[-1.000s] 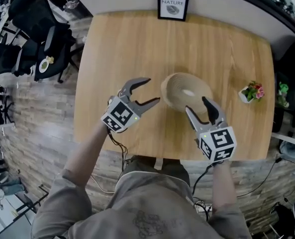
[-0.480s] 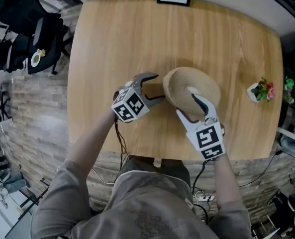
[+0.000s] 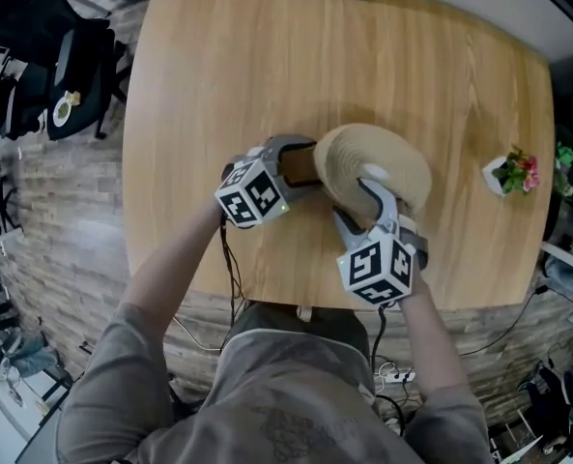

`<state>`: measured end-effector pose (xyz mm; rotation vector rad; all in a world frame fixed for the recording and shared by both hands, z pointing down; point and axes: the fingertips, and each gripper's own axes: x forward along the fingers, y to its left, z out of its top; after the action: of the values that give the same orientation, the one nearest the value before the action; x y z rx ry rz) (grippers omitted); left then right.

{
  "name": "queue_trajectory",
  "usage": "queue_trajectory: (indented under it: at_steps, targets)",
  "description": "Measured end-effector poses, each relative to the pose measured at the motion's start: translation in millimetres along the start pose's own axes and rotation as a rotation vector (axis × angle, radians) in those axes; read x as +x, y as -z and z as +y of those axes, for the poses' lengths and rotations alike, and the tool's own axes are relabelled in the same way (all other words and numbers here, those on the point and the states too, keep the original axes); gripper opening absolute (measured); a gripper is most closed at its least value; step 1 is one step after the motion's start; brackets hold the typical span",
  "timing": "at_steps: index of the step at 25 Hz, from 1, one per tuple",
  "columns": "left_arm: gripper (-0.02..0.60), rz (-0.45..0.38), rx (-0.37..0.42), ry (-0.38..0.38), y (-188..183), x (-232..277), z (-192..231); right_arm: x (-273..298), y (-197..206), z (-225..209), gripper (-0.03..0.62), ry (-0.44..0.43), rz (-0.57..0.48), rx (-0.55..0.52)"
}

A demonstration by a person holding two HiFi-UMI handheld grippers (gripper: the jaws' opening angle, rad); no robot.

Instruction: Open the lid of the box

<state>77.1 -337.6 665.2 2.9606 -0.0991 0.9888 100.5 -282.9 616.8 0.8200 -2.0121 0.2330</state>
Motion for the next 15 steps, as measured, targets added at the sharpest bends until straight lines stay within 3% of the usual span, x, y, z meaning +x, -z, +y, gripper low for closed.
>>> queue_trajectory:
  at_steps: [5,7,12,15]
  targets:
    - [0.300,-0.006,-0.008,0.017,-1.1,3.8,-2.5,9.0,2.8,-5.5,0.250,0.085,0.016,-0.065]
    - [0.296,-0.008,0.003,0.016,-3.7,4.1,-3.4,6.4,2.7,-9.1,0.213,0.115,0.004,-0.062]
    - [0.293,0.003,0.003,0.005,-3.4,2.2,-4.9,-2.7,-2.7,-8.5,0.189,0.082,-0.045,-0.035]
    - [0.293,0.020,-0.010,-0.002,-2.3,0.9,-7.5,-19.6,-14.8,-13.1,0.148,0.099,-0.131,-0.012]
